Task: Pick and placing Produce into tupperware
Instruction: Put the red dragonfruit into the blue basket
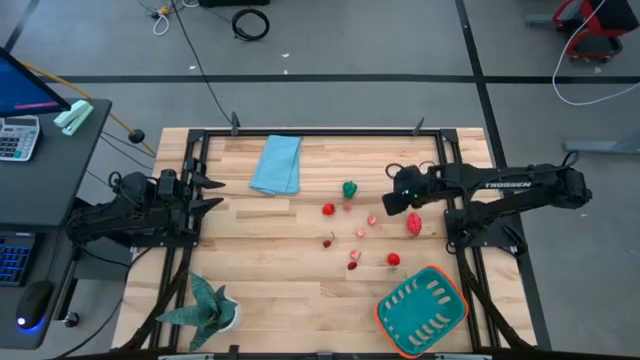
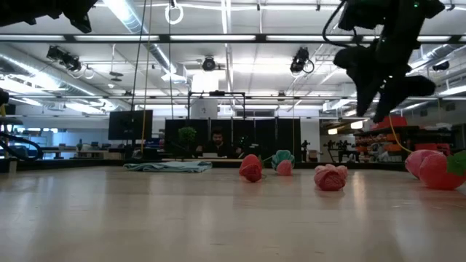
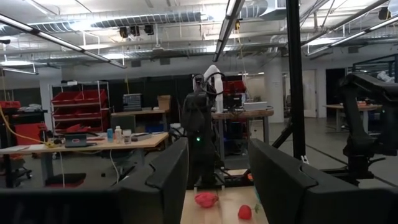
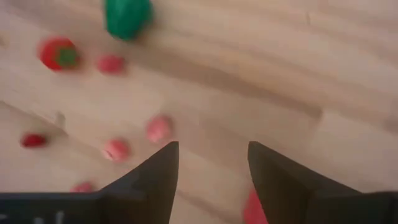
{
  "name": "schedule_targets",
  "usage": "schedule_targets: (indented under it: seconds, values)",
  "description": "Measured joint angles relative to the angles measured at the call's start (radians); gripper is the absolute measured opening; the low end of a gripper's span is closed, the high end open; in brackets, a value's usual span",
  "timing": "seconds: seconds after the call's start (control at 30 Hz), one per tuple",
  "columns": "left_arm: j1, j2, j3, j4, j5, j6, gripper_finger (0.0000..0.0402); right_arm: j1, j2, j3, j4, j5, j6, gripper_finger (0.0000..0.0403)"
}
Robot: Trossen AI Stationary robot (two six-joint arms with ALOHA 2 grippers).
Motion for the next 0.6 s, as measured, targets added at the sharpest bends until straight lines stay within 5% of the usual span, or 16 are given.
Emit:
schedule_targets:
  seconds: [0.6]
  values:
    - [0.0,0.0,0.0,-0.02,0.0,-0.001,0.0176,0.082,0.226,0.001,-0.169,-0.053,0.099,0.0202]
